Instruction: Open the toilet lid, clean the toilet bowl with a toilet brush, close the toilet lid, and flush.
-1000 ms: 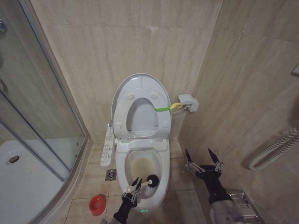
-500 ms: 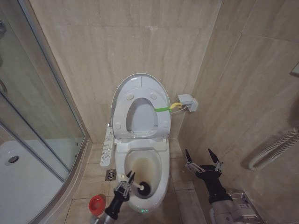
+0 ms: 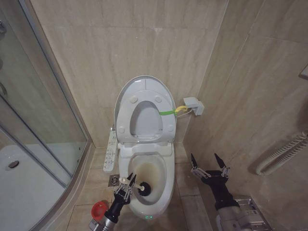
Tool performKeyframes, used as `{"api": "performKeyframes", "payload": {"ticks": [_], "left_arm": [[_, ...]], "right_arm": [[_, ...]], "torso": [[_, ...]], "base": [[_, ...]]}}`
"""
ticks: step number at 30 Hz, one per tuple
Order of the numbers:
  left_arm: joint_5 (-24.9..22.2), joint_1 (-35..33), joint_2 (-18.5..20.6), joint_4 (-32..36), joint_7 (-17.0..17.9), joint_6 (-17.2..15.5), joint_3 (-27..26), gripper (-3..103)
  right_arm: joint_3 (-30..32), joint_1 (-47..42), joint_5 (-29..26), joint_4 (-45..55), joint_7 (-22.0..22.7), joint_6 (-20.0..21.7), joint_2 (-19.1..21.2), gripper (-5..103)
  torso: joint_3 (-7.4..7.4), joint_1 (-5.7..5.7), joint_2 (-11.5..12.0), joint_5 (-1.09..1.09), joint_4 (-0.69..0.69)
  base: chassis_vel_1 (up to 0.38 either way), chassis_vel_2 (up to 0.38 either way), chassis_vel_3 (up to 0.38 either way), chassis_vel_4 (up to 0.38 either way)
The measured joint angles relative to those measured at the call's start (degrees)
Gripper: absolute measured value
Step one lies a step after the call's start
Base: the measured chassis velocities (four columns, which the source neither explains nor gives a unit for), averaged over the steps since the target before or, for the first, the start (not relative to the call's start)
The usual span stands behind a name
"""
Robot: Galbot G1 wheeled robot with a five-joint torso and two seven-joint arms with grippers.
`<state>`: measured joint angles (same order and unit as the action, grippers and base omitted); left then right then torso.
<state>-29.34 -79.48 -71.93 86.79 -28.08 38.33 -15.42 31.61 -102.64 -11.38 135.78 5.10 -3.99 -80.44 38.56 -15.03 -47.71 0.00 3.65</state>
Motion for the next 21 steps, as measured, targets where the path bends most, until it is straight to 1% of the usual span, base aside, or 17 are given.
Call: {"api": "performKeyframes", "payload": {"ticks": [1, 9, 14, 21], "left_arm": [[0.00, 0.00, 0.00, 0.00, 0.00, 0.00, 0.00, 20], [4.73, 0.20, 1.48, 2.45, -1.13, 1.88, -3.63, 20], [4.54, -0.77, 2.64, 4.99, -1.38, 2.15, -4.90, 20], [2.52, -2.21, 3.76, 9.13, -1.44, 1.95, -6.03, 20]], "right_arm": [[0.00, 0.00, 0.00, 0.00, 0.00, 0.00, 0.00, 100], [0.00, 0.00, 0.00, 0.00, 0.00, 0.00, 0.00, 100], [0.00, 0.00, 0.00, 0.00, 0.00, 0.00, 0.00, 100], [0.00, 0.00, 0.00, 0.00, 0.00, 0.00, 0.00, 100]], "torso": [[0.00, 0.00, 0.00, 0.00, 0.00], [0.00, 0.00, 0.00, -0.01, 0.00], [0.00, 0.00, 0.00, -0.01, -0.01], [0.00, 0.00, 0.00, 0.00, 0.00]], "base": [[0.000, 0.000, 0.000, 0.000], [0.000, 0.000, 0.000, 0.000], [0.000, 0.000, 0.000, 0.000], [0.000, 0.000, 0.000, 0.000]]}}
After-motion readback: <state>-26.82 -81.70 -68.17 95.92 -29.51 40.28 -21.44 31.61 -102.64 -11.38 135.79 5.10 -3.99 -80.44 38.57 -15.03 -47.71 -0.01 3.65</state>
